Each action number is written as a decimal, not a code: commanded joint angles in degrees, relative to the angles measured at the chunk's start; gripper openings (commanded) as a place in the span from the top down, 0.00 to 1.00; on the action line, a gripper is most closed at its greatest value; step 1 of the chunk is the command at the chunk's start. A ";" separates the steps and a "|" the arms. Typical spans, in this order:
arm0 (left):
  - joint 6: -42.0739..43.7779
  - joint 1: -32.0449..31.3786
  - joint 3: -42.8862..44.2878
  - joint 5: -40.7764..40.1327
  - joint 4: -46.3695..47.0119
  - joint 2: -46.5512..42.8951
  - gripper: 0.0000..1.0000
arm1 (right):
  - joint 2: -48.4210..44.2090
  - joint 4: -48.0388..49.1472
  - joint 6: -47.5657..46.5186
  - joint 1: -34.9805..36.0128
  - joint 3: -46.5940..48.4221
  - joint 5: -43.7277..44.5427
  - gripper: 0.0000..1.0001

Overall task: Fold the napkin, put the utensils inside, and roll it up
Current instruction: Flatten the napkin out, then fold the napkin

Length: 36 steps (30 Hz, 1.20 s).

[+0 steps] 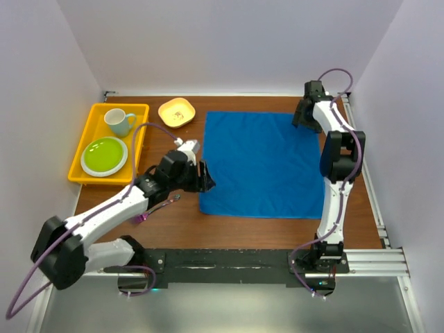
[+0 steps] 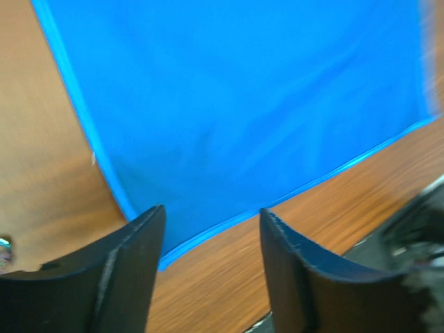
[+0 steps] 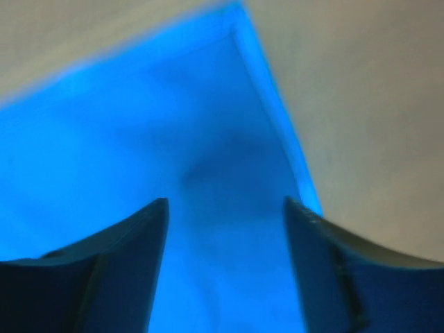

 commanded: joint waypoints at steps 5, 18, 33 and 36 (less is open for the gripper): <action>-1.09 1.54 13.24 -10.52 -13.80 -16.02 0.33 | -37.06 -0.03 -0.63 22.01 -30.32 3.69 0.16; -10.33 1.81 17.02 -31.09 -27.44 -39.83 0.22 | -39.59 9.04 -1.15 65.55 -46.11 0.51 0.23; -10.07 1.81 18.08 -33.46 -32.72 -44.60 0.21 | -21.98 10.44 -2.65 75.33 -34.84 7.64 0.31; -9.98 1.81 17.64 -33.55 -32.45 -44.43 0.21 | -19.60 10.44 -3.09 75.32 -33.87 8.34 0.37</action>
